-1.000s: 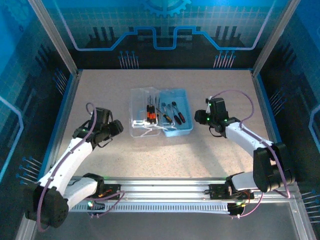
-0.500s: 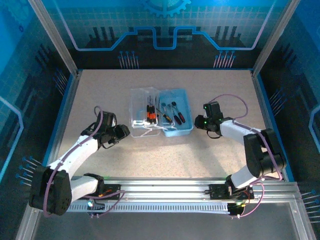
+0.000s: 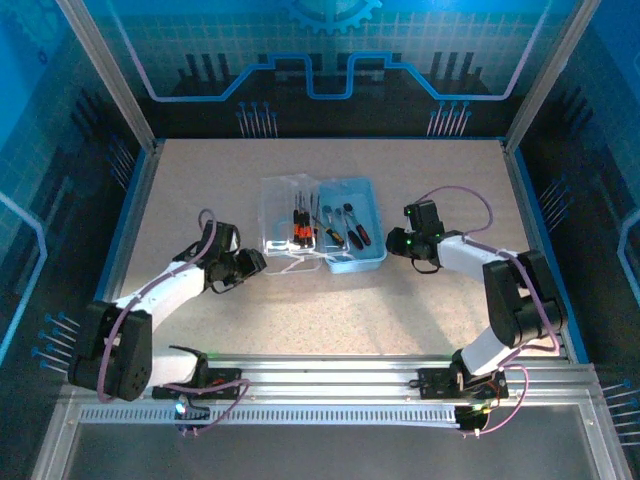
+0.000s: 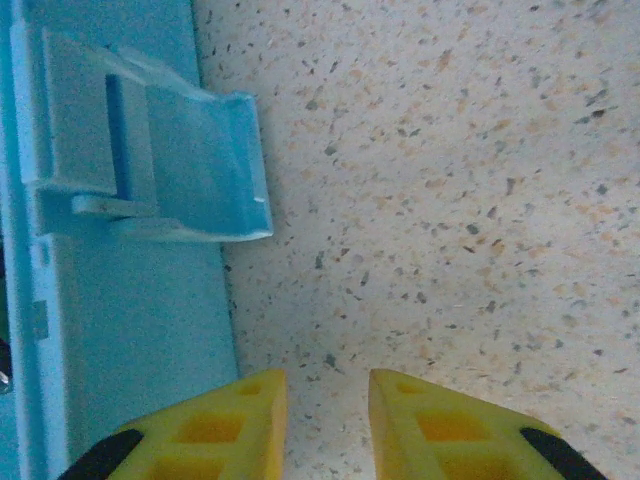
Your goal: Pack the tool kit
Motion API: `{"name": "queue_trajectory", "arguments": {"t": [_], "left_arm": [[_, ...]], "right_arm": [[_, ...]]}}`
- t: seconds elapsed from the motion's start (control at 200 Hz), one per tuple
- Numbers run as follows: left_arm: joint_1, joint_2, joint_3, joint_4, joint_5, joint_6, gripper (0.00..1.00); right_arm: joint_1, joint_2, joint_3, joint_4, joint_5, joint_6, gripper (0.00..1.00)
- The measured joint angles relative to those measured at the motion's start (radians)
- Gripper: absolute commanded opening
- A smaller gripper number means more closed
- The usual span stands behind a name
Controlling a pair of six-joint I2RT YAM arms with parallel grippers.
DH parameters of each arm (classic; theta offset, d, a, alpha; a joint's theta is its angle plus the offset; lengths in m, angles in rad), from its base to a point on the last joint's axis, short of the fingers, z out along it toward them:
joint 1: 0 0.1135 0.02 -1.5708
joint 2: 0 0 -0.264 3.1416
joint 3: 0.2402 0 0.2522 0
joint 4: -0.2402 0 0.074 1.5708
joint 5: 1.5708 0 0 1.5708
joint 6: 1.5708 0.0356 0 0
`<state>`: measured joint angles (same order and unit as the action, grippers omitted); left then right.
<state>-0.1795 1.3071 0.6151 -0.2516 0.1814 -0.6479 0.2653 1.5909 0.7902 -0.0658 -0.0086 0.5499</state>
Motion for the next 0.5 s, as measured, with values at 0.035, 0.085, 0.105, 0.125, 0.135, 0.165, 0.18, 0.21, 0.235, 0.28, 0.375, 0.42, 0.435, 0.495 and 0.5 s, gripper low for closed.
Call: {"name": "queue_trajectory", "arguments": {"t": [0.035, 0.085, 0.105, 0.125, 0.135, 0.165, 0.18, 0.21, 0.235, 0.28, 0.375, 0.42, 0.435, 0.495, 0.5], "left_arm": [[0.000, 0.013, 0.006, 0.005, 0.000, 0.002, 0.38], [0.000, 0.029, 0.016, 0.011, 0.000, 0.003, 0.34], [0.000, 0.038, 0.020, 0.013, 0.001, 0.004, 0.32], [0.000, 0.044, 0.024, 0.016, 0.003, 0.006, 0.31], [0.000, 0.049, 0.027, 0.017, 0.003, 0.006, 0.30], [0.000, 0.059, 0.035, 0.019, 0.004, 0.010, 0.29], [0.000, 0.064, 0.040, 0.019, 0.005, 0.016, 0.28], [0.000, 0.075, 0.048, 0.021, 0.006, 0.020, 0.26], [0.000, 0.082, 0.053, 0.022, 0.006, 0.020, 0.24], [0.000, 0.089, 0.059, 0.022, 0.007, 0.027, 0.20], [0.000, 0.089, 0.067, 0.019, 0.006, 0.035, 0.15], [0.000, 0.089, 0.071, 0.014, 0.002, 0.048, 0.14], [0.000, 0.089, 0.073, 0.012, -0.001, 0.047, 0.14], [0.000, 0.086, 0.080, -0.003, -0.009, 0.055, 0.10], [0.000, 0.085, 0.081, -0.004, -0.010, 0.056, 0.10]], "right_arm": [[0.000, 0.003, 0.001, 0.000, -0.007, 0.000, 0.29], [0.000, 0.008, 0.002, 0.000, -0.019, 0.000, 0.29], [0.000, 0.010, 0.002, 0.000, -0.023, 0.000, 0.29], [0.000, 0.011, 0.002, 0.000, -0.027, 0.001, 0.29], [0.000, 0.013, 0.002, 0.000, -0.029, 0.001, 0.29], [0.000, 0.015, 0.002, 0.001, -0.032, 0.001, 0.29], [0.000, 0.016, 0.002, 0.001, -0.035, 0.002, 0.29], [0.000, 0.020, 0.002, 0.004, -0.042, 0.004, 0.29], [0.000, 0.022, 0.002, 0.006, -0.047, 0.005, 0.28], [0.000, 0.026, 0.002, 0.010, -0.055, 0.008, 0.28], [0.004, 0.030, 0.002, 0.018, -0.063, 0.011, 0.27], [0.008, 0.030, 0.002, 0.023, -0.063, 0.012, 0.27], [0.010, 0.030, 0.002, 0.025, -0.063, 0.012, 0.27], [0.016, 0.031, 0.002, 0.031, -0.063, 0.012, 0.27], [0.016, 0.031, 0.002, 0.032, -0.063, 0.012, 0.27]]}}
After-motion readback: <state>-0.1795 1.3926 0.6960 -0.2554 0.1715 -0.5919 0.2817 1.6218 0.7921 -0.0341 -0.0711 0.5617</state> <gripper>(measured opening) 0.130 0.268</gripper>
